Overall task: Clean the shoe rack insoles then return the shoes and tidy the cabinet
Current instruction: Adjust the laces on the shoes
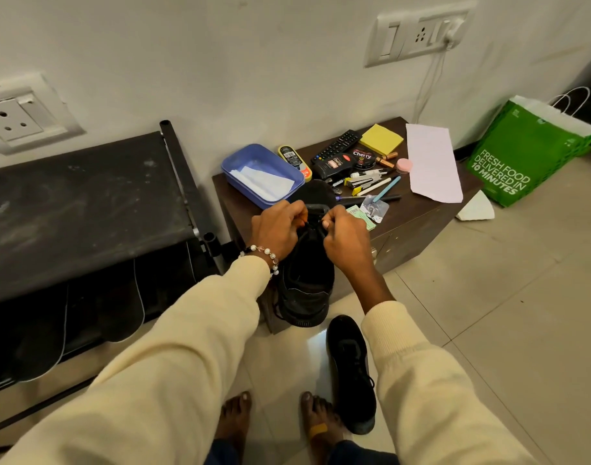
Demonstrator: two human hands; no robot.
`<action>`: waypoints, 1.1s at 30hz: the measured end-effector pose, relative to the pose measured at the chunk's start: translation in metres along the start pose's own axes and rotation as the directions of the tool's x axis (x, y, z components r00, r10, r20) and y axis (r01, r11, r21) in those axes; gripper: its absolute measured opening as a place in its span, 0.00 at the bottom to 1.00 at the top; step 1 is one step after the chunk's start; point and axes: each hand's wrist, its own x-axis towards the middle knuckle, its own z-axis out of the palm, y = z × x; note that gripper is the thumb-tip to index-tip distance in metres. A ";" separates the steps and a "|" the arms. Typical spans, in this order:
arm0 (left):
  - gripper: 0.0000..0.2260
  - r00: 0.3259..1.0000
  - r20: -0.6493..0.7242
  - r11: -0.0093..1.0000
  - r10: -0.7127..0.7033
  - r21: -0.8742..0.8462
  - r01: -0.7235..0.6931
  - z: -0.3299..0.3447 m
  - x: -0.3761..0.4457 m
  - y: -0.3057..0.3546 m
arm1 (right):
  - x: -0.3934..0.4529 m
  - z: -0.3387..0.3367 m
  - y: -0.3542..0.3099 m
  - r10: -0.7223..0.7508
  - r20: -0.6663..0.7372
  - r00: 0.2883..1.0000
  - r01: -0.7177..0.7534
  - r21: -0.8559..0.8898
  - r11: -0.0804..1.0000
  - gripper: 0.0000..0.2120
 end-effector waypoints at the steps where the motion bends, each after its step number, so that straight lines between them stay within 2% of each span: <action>1: 0.10 1.000 0.009 1.000 -0.001 0.022 0.000 -0.001 0.001 0.001 | 0.000 0.000 -0.002 -0.009 0.017 1.000 0.009 -0.024 1.000 0.07; 4: 0.10 0.999 0.039 1.000 -0.009 0.026 0.008 -0.004 0.004 0.003 | 0.001 -0.001 -0.001 -0.028 0.045 0.999 0.029 -0.029 0.999 0.07; 10: 0.08 0.992 0.094 0.996 -0.083 0.026 0.081 -0.008 0.008 0.006 | -0.003 -0.005 0.002 -0.027 0.053 0.998 0.023 0.067 0.998 0.06; 14: 0.06 0.981 0.130 0.989 -0.143 -0.012 0.146 -0.008 0.008 0.005 | -0.011 -0.009 0.009 0.019 -0.084 0.996 0.013 0.359 0.933 0.07; 18: 0.04 0.984 0.089 0.968 -0.156 -0.186 0.170 -0.009 0.002 -0.004 | -0.019 -0.006 0.014 0.030 -0.059 0.998 -0.009 0.328 0.945 0.06; 21: 0.04 0.987 0.108 0.925 -0.120 -0.350 0.151 -0.011 -0.005 -0.012 | -0.017 -0.006 0.012 0.031 -0.048 0.998 -0.013 0.332 0.943 0.08; 26: 0.07 0.985 0.141 0.874 -0.095 -0.461 0.150 -0.014 -0.006 -0.017 | -0.014 -0.010 0.014 0.033 -0.008 0.999 -0.028 0.392 0.919 0.08; 30: 0.04 0.991 0.106 0.912 -0.076 -0.394 0.112 -0.013 -0.004 -0.013 | -0.008 -0.012 0.015 0.037 0.015 0.999 -0.040 0.407 0.913 0.06; 33: 0.04 0.998 0.050 0.959 -0.049 -0.276 0.061 -0.012 -0.004 -0.008 | -0.005 -0.010 0.009 0.006 -0.031 0.999 0.003 0.284 0.959 0.05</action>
